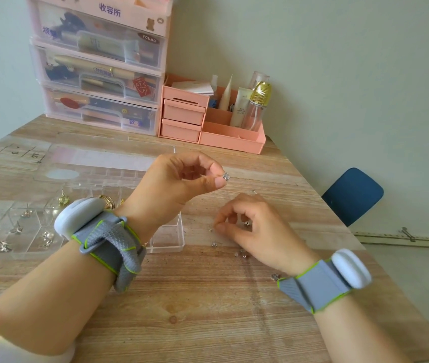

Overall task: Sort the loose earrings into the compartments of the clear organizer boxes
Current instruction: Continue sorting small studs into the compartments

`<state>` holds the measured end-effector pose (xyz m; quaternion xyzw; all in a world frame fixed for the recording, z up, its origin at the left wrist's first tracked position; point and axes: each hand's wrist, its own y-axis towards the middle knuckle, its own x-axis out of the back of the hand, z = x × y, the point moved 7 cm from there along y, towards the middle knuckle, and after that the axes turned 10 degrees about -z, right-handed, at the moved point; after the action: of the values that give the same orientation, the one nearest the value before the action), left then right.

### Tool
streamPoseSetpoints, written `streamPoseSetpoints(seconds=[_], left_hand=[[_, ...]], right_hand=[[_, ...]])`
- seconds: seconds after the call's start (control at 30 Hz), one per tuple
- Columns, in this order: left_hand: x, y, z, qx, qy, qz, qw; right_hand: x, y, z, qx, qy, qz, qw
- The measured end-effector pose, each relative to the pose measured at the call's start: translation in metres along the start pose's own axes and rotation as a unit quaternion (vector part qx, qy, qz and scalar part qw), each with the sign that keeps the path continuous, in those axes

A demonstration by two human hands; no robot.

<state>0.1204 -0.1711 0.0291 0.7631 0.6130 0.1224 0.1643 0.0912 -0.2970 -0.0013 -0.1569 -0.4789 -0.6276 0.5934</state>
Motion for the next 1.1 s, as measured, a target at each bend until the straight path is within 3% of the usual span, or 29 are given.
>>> streamPoseSetpoints(seconds=[0.27, 0.6, 1.1], left_hand=[[0.001, 0.000, 0.001, -0.001, 0.017, -0.006, 1.000], [0.001, -0.001, 0.000, 0.004, 0.023, -0.013, 1.000], [0.001, -0.002, 0.000, 0.008, 0.030, -0.014, 0.999]], right_hand=[[0.001, 0.000, 0.000, -0.007, -0.007, -0.003, 1.000], [0.053, 0.000, -0.032, -0.114, 0.150, -0.181, 0.965], [0.056, -0.011, -0.064, -0.176, 0.122, -0.200, 0.956]])
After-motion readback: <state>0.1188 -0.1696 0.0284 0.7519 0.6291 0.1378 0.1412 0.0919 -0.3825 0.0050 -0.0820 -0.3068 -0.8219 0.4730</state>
